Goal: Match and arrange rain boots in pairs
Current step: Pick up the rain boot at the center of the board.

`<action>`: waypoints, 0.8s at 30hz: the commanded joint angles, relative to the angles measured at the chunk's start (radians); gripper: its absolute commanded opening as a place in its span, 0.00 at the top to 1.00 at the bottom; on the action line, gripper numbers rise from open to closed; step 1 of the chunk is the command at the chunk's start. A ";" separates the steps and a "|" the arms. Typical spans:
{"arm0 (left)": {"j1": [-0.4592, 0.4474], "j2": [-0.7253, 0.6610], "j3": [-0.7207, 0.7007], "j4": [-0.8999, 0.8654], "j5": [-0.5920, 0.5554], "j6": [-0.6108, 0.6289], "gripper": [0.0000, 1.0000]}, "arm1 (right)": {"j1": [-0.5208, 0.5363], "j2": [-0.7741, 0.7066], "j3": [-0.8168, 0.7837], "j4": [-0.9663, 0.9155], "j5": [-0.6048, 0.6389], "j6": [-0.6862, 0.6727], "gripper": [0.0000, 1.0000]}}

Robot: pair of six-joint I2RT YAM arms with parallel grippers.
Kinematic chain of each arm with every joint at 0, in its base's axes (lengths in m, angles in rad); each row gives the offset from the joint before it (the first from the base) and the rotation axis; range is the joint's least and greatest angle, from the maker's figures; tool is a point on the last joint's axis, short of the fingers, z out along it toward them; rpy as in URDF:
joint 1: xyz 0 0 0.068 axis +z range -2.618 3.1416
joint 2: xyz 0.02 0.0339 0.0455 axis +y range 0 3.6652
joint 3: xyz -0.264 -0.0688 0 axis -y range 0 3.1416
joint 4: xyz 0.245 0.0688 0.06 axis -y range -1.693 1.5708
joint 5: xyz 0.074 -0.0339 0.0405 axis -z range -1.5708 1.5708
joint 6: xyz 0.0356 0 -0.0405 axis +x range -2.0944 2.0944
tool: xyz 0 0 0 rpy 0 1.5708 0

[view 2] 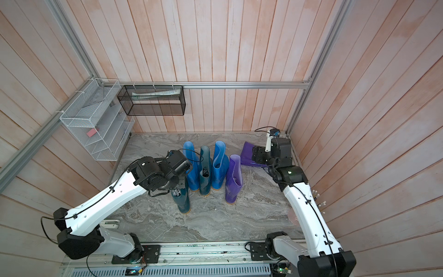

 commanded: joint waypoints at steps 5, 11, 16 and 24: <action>0.014 0.000 0.013 -0.032 -0.047 0.020 1.00 | 0.004 -0.020 -0.001 -0.022 0.008 0.002 0.27; 0.077 -0.041 0.065 -0.053 -0.094 0.086 1.00 | 0.005 -0.017 0.009 -0.025 0.005 -0.005 0.29; 0.150 -0.070 0.097 0.003 -0.087 0.228 1.00 | 0.005 -0.005 0.023 -0.032 0.001 -0.007 0.30; 0.396 -0.078 0.115 0.255 0.072 0.546 1.00 | 0.004 0.015 0.029 -0.030 -0.033 0.010 0.31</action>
